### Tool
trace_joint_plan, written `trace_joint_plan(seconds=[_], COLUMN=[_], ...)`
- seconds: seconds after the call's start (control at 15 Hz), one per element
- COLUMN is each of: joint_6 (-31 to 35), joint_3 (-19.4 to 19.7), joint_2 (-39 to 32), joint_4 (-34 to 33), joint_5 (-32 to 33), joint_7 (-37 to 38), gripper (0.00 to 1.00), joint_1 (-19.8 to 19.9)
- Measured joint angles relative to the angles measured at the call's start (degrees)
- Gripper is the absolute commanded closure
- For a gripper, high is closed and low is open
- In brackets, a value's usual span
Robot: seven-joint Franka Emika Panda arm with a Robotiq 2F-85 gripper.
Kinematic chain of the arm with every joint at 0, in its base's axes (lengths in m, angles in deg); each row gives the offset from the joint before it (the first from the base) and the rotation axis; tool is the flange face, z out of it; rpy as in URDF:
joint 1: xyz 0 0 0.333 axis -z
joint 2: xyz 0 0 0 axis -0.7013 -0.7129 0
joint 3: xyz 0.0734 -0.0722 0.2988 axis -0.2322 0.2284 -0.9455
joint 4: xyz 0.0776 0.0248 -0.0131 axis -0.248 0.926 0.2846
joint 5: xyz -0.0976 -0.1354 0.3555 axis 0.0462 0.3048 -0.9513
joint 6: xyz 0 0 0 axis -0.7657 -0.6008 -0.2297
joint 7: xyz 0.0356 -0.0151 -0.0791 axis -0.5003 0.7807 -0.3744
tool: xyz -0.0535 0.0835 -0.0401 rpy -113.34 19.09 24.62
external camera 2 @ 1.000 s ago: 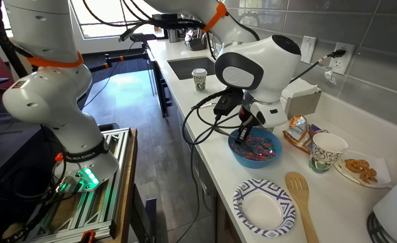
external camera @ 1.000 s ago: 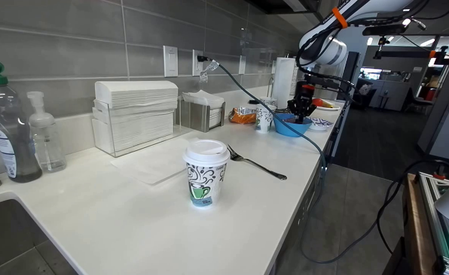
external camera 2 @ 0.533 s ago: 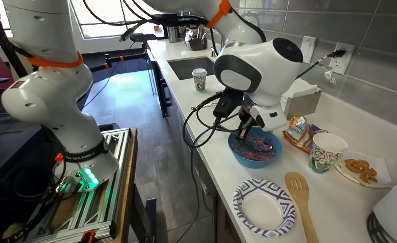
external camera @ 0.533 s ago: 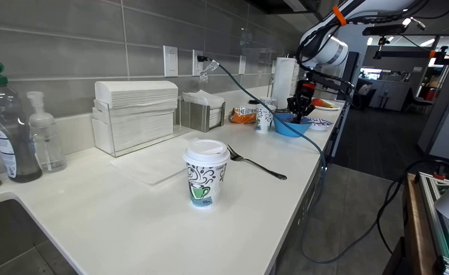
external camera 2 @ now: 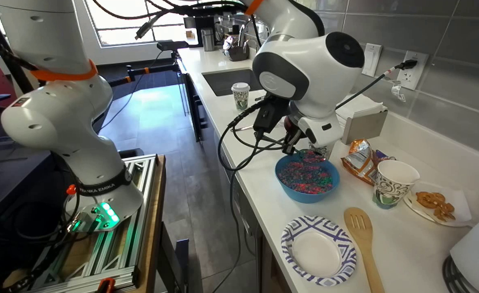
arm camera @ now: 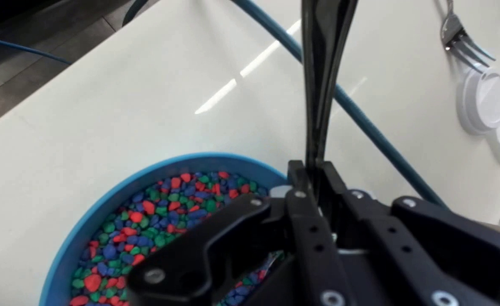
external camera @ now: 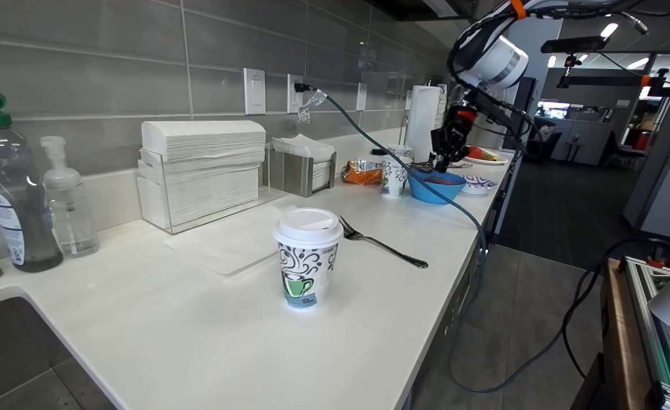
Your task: Put the wooden spoon in the blue bowl, then remove it, then remove the silver spoon out of the blue bowl
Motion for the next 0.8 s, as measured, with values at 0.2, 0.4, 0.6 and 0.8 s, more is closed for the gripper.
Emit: trace_joint_plan(seconds=[0.2,0.4,0.6,0.8], joint_6=[-2.1,-4.6,-9.2,-13.2], joint_3=[0.7,2.0,3.9,5.8], joint_2=[2.9,5.8,7.6,8.3], joint_4=[1.9,3.7,4.3,4.6], joint_5=[-2.7,-5.5,-8.8,-11.1], joint_7=[-2.2,-5.4,-9.0,-12.1], gripper=[0.97,0.97,0.97,0.97], joint_1=[0.7,1.4,2.2,3.1])
